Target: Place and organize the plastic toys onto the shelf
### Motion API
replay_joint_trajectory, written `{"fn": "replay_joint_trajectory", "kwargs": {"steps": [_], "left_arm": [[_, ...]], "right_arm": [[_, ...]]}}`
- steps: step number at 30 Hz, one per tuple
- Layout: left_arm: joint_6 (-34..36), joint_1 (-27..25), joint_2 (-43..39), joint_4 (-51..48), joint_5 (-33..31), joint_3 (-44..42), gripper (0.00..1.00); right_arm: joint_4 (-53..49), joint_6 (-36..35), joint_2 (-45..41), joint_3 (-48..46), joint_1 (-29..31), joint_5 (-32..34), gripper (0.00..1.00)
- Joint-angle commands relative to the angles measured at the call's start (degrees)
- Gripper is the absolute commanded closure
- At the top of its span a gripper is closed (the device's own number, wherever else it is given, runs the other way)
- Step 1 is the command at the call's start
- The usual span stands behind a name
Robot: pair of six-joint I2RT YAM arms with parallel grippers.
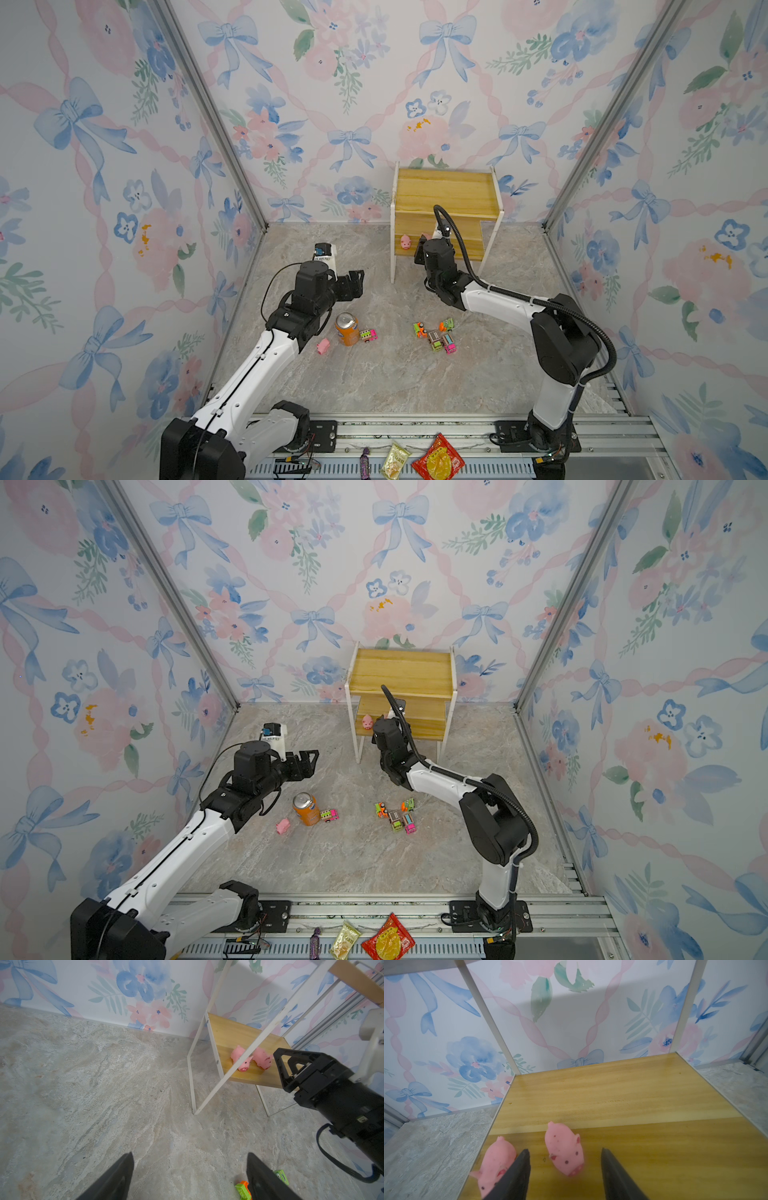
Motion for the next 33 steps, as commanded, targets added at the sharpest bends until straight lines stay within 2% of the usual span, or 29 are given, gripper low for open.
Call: {"fn": "replay_joint_trajectory", "kwargs": {"steps": [1, 12, 15, 18, 22, 27, 33], "left_arm": [[0.36, 0.49, -1.03, 0.43, 0.28, -0.42, 0.14], [0.28, 1.12, -0.63, 0.42, 0.05, -0.42, 0.14], [0.28, 1.36, -0.42, 0.45, -0.32, -0.46, 0.14], [0.28, 1.99, 0.01, 0.47, -0.59, -0.51, 0.14], [0.10, 3.69, 0.93, 0.43, -0.77, -0.42, 0.14], [-0.08, 6.35, 1.62, 0.42, -2.68, -0.77, 0.14], [0.01, 8.82, 2.55, 0.04, -6.85, -1.17, 0.14]], "right_arm": [[2.56, 0.11, -4.48, -2.72, 0.37, -1.20, 0.41], [-3.29, 0.52, -16.75, -13.36, 2.41, -8.57, 0.35], [-5.35, -1.80, -19.81, -16.38, 4.35, -11.16, 0.35], [-6.02, -5.21, -22.16, -19.50, 6.86, -15.71, 0.34], [-5.04, -5.70, -24.39, -24.04, 9.66, -22.92, 0.34], [-2.19, -7.53, -22.89, -26.29, 17.80, -23.72, 0.34], [1.12, -8.46, -15.49, -23.86, 25.15, -25.20, 0.34]]}}
